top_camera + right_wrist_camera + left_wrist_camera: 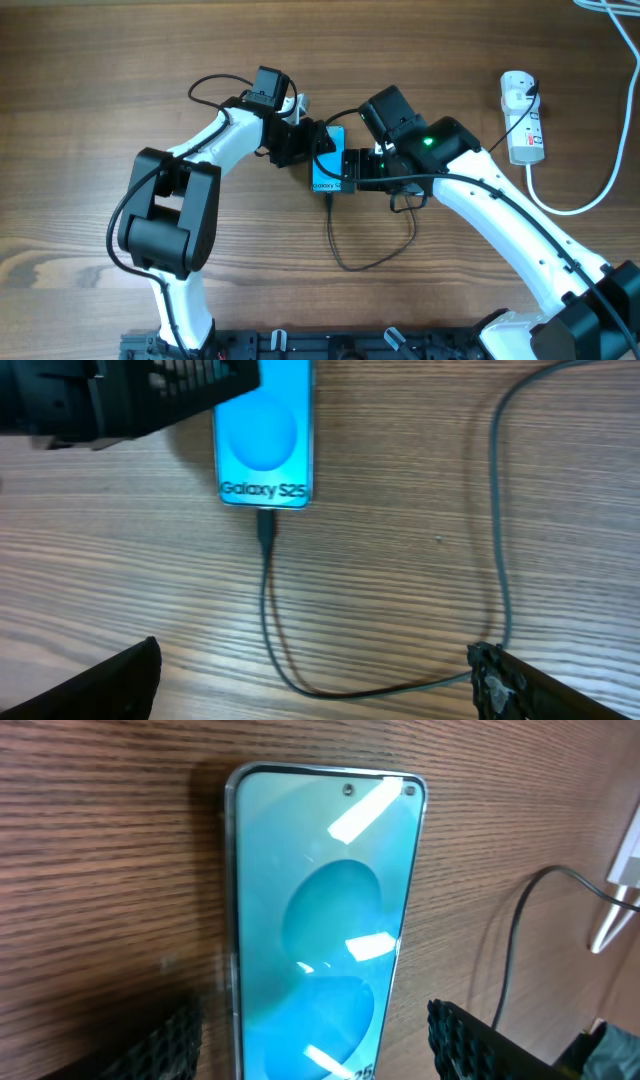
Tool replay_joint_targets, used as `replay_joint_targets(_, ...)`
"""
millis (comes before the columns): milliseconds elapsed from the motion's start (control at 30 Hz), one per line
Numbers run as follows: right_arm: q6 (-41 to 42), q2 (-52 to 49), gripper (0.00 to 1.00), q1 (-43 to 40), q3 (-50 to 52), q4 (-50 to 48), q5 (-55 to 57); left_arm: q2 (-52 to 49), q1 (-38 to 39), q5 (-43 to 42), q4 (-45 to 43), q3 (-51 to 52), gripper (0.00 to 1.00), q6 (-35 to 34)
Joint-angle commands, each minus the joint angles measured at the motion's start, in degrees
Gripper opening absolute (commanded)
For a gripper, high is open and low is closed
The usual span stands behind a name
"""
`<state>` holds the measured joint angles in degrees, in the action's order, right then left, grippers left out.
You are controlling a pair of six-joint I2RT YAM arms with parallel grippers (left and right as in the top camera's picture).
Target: Plug charger to phone and switch on socket
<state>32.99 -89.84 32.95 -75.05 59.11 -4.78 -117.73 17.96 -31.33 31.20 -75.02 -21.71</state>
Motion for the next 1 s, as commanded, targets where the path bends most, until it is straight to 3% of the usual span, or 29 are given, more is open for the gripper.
replay_joint_targets(0,0.42,-0.72,1.0,-0.55,-0.96,0.66,3.76,-3.96,-1.68,11.5,2.08,2.69,0.78,0.31)
replay_joint_targets(167,0.42,-0.72,1.0,-5.9,-0.96,2.08,7.52,0.39,-4.94,13.35,5.38,2.64,0.84,0.28)
replay_joint_targets(333,0.39,-0.7,1.0,-17.57,-0.96,1.31,9.42,19.02,-5.92,33.62,11.19,2.64,0.89,-1.25)
replay_joint_targets(367,0.33,-0.7,1.0,-19.8,-0.96,1.03,9.51,22.14,-5.92,36.17,11.78,2.64,1.0,-1.44)
replay_joint_targets(400,0.17,-0.7,1.0,-22.88,-0.96,0.92,9.44,26.01,-5.92,38.12,12.26,2.64,1.0,-1.42)
replay_joint_targets(500,0.2,-0.7,1.0,-32.7,-0.96,0.96,6.19,34.62,-5.92,38.49,12.81,2.64,1.0,-1.42)
replay_joint_targets(700,-2.91,-0.7,1.0,-38.71,-1.53,-1.75,5.77,36.3,-5.92,38.49,12.81,2.64,1.0,-1.42)
replay_joint_targets(833,-5.4,-0.7,1.0,-44.81,-10.71,0.72,3.26,36.3,-5.92,38.49,12.81,2.64,1.0,-1.42)
replay_joint_targets(967,-7.34,-2.21,0.99,-51.43,-20.7,4.33,8.68,36.3,-5.92,38.49,12.81,2.64,1.0,-1.42)
